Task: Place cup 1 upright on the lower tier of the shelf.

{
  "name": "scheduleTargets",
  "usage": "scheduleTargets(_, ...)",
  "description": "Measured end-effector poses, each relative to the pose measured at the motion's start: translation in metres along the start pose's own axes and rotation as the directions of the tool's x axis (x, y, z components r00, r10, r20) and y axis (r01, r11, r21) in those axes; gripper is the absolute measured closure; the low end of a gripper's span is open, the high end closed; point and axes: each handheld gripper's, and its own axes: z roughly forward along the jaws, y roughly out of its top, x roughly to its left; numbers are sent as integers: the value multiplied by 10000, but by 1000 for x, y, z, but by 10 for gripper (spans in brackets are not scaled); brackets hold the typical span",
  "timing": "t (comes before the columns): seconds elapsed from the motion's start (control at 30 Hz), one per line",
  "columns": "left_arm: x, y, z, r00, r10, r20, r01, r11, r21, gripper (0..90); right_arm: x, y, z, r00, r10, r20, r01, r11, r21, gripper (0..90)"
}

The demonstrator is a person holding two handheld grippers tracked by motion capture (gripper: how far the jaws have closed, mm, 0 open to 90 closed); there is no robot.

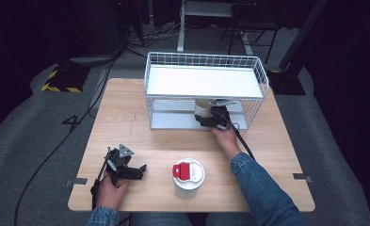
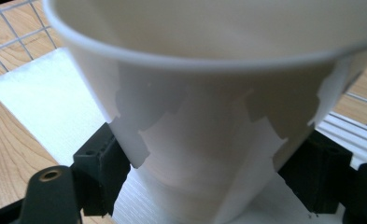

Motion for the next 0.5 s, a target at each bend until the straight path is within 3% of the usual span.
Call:
scheduleTargets(0.37, 0, 0, 0, 10000, 4, -1, -4, 10000, 2, 7, -3, -1, 2, 9998, 153, -116, -154, 9999, -24, 227)
scheduleTargets(0.5, 0, 0, 0, 10000, 3, 3, -3, 10000, 0, 7, -3, -1, 2, 9994, 323, -91, -324, 9994, -109, 153)
